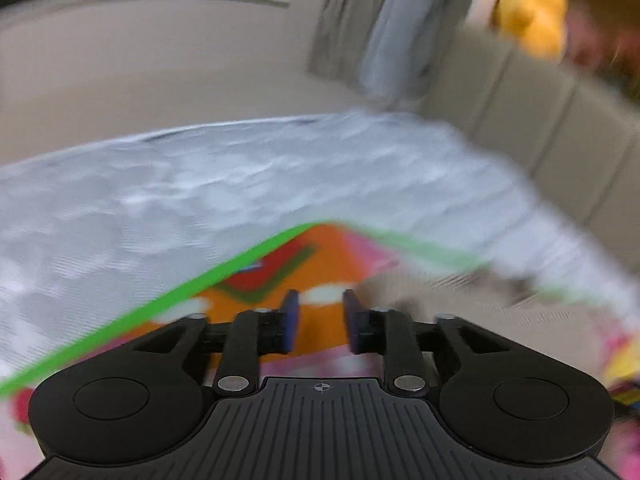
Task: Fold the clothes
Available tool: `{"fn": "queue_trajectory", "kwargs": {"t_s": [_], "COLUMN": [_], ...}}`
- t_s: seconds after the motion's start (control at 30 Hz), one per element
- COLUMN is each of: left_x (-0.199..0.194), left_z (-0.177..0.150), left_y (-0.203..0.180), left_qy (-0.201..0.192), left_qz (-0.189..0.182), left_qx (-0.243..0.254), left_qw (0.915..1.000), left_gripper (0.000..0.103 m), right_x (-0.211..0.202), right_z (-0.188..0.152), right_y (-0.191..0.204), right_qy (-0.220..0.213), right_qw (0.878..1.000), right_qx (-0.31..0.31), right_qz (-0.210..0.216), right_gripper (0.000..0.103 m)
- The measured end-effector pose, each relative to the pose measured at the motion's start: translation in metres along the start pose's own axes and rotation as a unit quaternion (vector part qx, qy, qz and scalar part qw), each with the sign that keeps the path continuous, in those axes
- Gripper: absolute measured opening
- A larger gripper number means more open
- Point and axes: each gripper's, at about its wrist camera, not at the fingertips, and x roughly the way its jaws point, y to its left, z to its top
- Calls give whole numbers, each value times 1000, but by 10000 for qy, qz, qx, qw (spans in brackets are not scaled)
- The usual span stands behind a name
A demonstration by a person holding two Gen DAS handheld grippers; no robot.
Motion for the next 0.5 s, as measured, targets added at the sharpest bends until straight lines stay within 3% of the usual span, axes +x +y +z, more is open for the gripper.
{"fn": "queue_trajectory", "kwargs": {"t_s": [0.03, 0.17, 0.23, 0.33, 0.5], "left_x": [-5, -5, 4, 26, 35], "left_z": [1, -10, -18, -28, -34], "left_y": [-6, -35, -42, -38, -37], "left_qy": [-65, 174, 354, 723, 898], "left_qz": [-327, -1432, -1484, -1199, -1137], "left_qx": [-10, 187, 327, 377, 494], "left_qw": [9994, 9894, 9878, 9894, 9882], "left_gripper": [52, 64, 65, 63, 62], "right_x": [5, 28, 42, 63, 65], "right_z": [3, 16, 16, 12, -3], "right_y": [-2, -11, -16, -24, -18], "right_qy": [-23, -35, 93, 333, 294], "right_qw": [10000, 9993, 9988, 9976, 9994], "right_qx": [34, 350, 455, 590, 121], "right_qz": [-32, -117, -135, -146, -100], "right_gripper": [57, 57, 57, 58, 64]}}
